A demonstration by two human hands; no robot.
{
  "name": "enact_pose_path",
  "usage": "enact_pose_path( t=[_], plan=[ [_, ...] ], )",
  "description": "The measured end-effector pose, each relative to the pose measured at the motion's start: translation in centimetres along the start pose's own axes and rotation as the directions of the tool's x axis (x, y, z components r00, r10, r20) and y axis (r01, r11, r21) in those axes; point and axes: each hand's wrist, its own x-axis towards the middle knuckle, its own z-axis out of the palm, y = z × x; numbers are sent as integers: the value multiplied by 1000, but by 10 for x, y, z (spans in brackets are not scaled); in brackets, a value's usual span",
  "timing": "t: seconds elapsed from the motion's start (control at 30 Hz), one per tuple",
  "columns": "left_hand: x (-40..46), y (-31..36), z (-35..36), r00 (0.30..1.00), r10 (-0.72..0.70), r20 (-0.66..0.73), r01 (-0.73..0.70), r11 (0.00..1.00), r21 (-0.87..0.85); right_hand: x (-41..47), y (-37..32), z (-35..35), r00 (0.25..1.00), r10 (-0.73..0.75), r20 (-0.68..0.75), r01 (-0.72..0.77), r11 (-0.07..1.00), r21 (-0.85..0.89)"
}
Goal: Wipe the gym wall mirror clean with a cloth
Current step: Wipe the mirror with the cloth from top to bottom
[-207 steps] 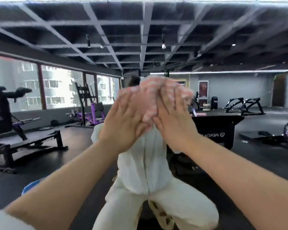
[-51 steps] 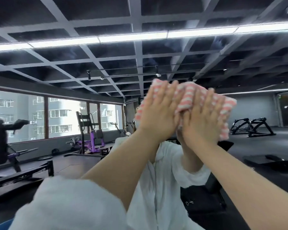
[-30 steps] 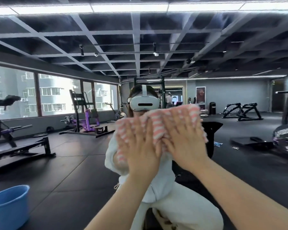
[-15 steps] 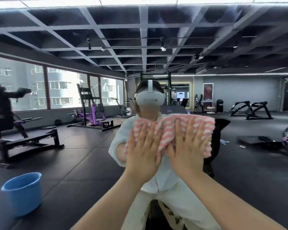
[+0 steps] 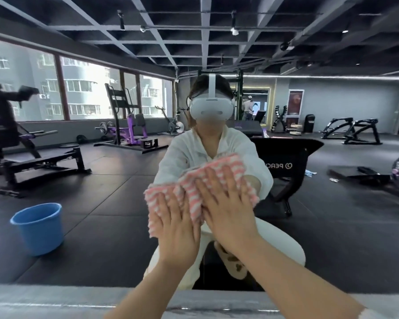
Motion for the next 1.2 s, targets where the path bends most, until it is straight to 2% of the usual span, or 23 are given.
enact_pose_path(
  t=[0.1, 0.2, 0.27, 0.33, 0.43, 0.57, 0.67, 0.77, 0.97, 1.1, 1.2],
  plan=[
    [3, 27, 9, 981, 192, -24, -192, 981, 11, -34, 30, -2, 989, 148, 18, -148, 989, -8],
    [-17, 45, 20, 920, 392, 3, -392, 918, 54, -78, 39, -6, 961, 250, 116, -252, 968, 1],
    [-28, 47, 22, 887, 460, 33, -461, 884, 70, -98, 35, -10, 951, 258, 172, -265, 964, 17],
    [-23, 41, 17, 860, 510, 18, -509, 855, 99, -93, 38, -14, 962, 217, 166, -221, 975, 9],
    [25, 38, 0, 844, 534, -42, -527, 842, 114, -48, 59, -21, 985, 148, 93, -147, 989, -16],
    [93, 51, -23, 875, 473, -101, -465, 881, 91, 9, 83, -32, 973, 225, 61, -222, 974, -51],
    [92, 56, -17, 858, 503, -106, -497, 864, 74, -1, 82, -27, 977, 213, 24, -212, 977, -26],
    [65, 57, -5, 810, 581, -83, -577, 814, 64, -34, 76, -18, 981, 192, 35, -191, 981, -24],
    [11, 55, 15, 717, 693, 70, -697, 713, 78, -106, 60, -5, 968, 201, 149, -208, 978, 30],
    [-24, 49, 31, 628, 764, 145, -777, 625, 75, -154, 50, 0, 956, 169, 242, -185, 981, 48],
    [-43, 46, 38, 535, 814, 228, -839, 543, 29, -190, 44, 4, 939, 146, 312, -176, 982, 70]
  ],
)
